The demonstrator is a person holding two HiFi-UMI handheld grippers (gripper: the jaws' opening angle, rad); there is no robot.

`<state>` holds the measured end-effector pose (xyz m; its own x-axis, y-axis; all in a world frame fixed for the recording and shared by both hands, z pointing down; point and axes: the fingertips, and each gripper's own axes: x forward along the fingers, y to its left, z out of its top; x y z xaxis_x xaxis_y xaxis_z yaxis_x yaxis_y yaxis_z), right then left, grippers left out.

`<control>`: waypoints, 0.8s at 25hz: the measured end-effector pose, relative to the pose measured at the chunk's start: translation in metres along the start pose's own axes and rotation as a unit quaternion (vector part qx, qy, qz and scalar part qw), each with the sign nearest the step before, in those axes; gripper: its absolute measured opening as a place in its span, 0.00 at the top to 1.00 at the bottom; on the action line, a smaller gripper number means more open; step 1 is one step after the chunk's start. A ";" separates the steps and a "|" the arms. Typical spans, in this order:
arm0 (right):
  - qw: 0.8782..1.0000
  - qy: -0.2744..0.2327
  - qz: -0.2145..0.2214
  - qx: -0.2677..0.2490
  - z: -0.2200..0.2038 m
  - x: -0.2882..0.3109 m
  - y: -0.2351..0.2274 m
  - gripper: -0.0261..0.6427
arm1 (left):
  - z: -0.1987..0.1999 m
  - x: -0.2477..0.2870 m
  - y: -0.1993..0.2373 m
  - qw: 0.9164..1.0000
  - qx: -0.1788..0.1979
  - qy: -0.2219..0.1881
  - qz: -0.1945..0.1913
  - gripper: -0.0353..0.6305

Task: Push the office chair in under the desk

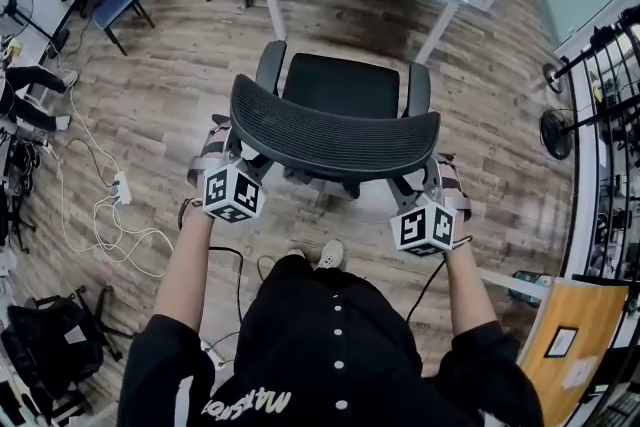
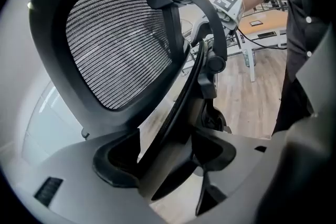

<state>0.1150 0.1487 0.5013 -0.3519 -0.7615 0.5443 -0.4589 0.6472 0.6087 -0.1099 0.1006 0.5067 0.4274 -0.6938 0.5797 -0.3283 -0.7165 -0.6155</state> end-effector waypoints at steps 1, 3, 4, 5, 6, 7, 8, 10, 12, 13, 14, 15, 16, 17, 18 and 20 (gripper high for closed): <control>1.000 -0.001 0.001 0.000 0.000 0.002 -0.001 0.56 | 0.000 0.001 0.001 1.000 0.000 0.000 0.000 0.47; 1.000 -0.002 0.001 -0.001 0.001 0.005 -0.005 0.56 | -0.001 0.004 0.005 1.000 -0.001 -0.001 0.000 0.47; 1.000 -0.002 0.000 -0.002 0.001 0.007 -0.007 0.56 | 0.000 0.006 0.007 1.000 -0.001 -0.001 0.000 0.47; 1.000 -0.002 -0.001 -0.002 0.001 0.008 -0.009 0.56 | 0.000 0.008 0.009 1.000 -0.001 -0.001 0.000 0.47; 1.000 -0.002 0.000 -0.002 0.001 0.010 -0.010 0.55 | 0.000 0.010 0.011 1.000 -0.002 -0.001 -0.001 0.47; 1.000 -0.001 0.001 -0.002 0.002 0.012 -0.010 0.55 | -0.001 0.011 0.012 1.000 -0.002 -0.001 -0.001 0.47; 1.000 0.001 0.002 -0.001 0.002 0.014 -0.011 0.55 | -0.002 0.013 0.013 1.000 -0.002 -0.001 -0.002 0.47; 1.000 0.003 0.002 0.000 0.002 0.017 -0.012 0.55 | -0.003 0.016 0.015 1.000 -0.002 -0.002 -0.002 0.47; 1.000 0.001 0.001 -0.002 0.001 0.020 -0.016 0.55 | -0.003 0.020 0.018 1.000 -0.001 -0.003 -0.002 0.47; 1.000 0.000 0.000 -0.003 0.001 0.021 -0.018 0.55 | -0.002 0.021 0.020 1.000 -0.001 -0.003 -0.002 0.47; 1.000 0.000 0.000 -0.003 0.000 0.022 -0.020 0.55 | -0.001 0.023 0.021 1.000 0.000 -0.003 -0.001 0.47; 1.000 0.000 0.001 -0.002 -0.001 0.023 -0.021 0.55 | 0.000 0.025 0.022 1.000 0.001 -0.003 0.000 0.47; 1.000 0.000 0.001 -0.001 -0.003 0.025 -0.023 0.55 | 0.001 0.027 0.022 1.000 0.001 -0.003 0.000 0.47; 1.000 0.001 0.002 0.001 -0.004 0.026 -0.024 0.55 | 0.002 0.029 0.023 1.000 0.002 -0.003 0.000 0.47; 1.000 0.002 0.003 0.002 -0.006 0.028 -0.026 0.55 | 0.002 0.031 0.023 1.000 0.002 -0.003 -0.001 0.47; 1.000 0.005 0.005 0.003 -0.009 0.031 -0.029 0.55 | 0.003 0.036 0.025 1.000 0.003 -0.004 -0.001 0.47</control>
<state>0.1244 0.1063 0.5056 -0.3491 -0.7544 0.5559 -0.4609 0.6547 0.5991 -0.0996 0.0577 0.5107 0.4350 -0.6920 0.5761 -0.3228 -0.7172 -0.6176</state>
